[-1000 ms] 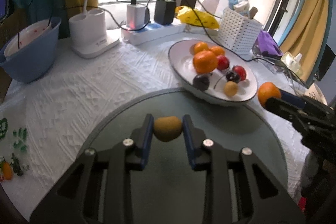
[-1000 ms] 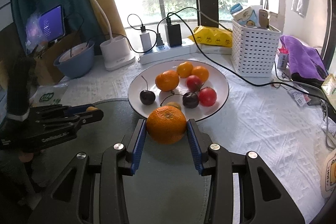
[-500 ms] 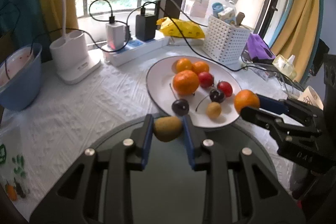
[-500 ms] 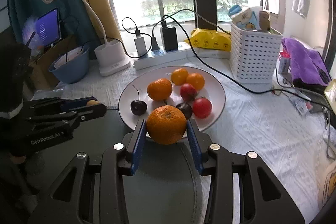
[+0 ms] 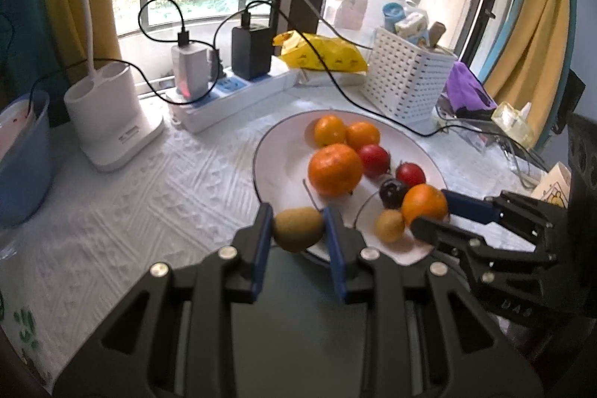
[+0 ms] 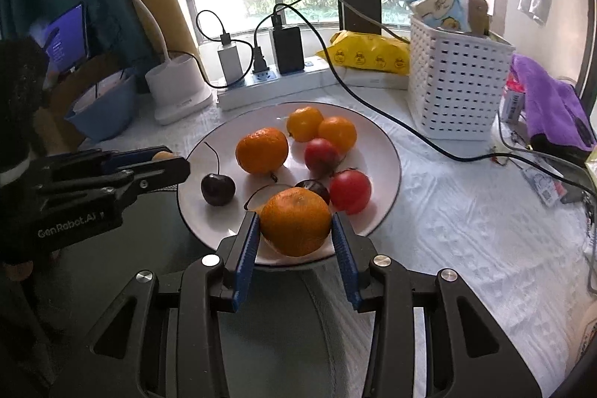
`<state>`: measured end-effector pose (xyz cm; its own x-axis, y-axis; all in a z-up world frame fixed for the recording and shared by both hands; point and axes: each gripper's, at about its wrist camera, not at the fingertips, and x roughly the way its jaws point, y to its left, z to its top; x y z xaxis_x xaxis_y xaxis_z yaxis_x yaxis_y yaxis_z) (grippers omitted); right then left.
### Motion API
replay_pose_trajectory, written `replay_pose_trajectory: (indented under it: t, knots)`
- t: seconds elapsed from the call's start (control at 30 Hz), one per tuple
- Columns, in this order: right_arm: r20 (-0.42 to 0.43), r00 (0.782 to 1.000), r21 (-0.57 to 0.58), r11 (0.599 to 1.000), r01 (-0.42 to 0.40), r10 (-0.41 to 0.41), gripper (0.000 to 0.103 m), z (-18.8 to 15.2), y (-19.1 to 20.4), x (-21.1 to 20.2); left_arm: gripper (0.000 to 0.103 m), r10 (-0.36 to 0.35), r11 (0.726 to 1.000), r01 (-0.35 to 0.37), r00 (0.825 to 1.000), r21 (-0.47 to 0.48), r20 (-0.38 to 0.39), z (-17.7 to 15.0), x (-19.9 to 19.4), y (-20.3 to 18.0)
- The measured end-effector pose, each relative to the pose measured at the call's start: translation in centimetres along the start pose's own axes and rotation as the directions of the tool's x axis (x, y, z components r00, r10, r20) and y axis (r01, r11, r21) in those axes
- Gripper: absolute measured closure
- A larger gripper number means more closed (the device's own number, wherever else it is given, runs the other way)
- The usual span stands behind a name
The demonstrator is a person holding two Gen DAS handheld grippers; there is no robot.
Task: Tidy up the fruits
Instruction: 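Carry the orange and yellow-brown fruit into the white bowl and open both tools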
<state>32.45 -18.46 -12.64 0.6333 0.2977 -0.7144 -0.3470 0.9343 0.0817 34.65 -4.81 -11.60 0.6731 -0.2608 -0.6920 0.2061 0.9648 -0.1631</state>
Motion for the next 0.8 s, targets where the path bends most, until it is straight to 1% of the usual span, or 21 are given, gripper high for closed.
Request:
replay_pose_trajectory:
  t: [0.13,0.27,0.33,0.47,0.6,0.67,0.8]
  knots:
    - [0.014,1.0,0.004,1.0,-0.011,0.011,0.061,0.5,0.0,0.5,0.074,-0.002,1.0,0.001,1.0,-0.012,-0.005,0.3,0.8,0.4]
    - [0.022,1.0,0.017,1.0,-0.002,0.002,0.06,1.0,-0.1,0.8,0.073,-0.003,1.0,0.002,1.0,-0.016,-0.01,0.6,1.2,0.5]
    - [0.033,0.999,0.021,1.0,0.002,-0.003,0.053,1.2,-0.2,0.5,0.073,-0.005,1.0,0.005,1.0,-0.02,-0.014,0.6,1.3,0.5]
    - [0.048,0.999,0.024,1.0,0.008,-0.009,0.052,1.4,-0.2,-0.1,0.066,-0.005,1.0,0.004,1.0,-0.023,-0.014,0.6,1.0,0.4]
    - [0.05,0.999,0.022,1.0,0.012,-0.013,0.052,1.3,0.0,-0.7,0.064,-0.006,1.0,0.006,1.0,-0.024,0.002,0.6,0.1,0.2]
    - [0.05,0.999,0.022,1.0,0.012,-0.013,0.052,1.2,0.0,-0.9,0.058,-0.008,1.0,0.008,1.0,-0.026,0.009,0.6,-0.4,0.2]
    - [0.051,0.999,0.022,1.0,0.017,-0.018,0.052,0.8,0.4,-1.6,0.058,-0.01,1.0,0.01,1.0,-0.022,0.025,0.2,-1.8,-0.2]
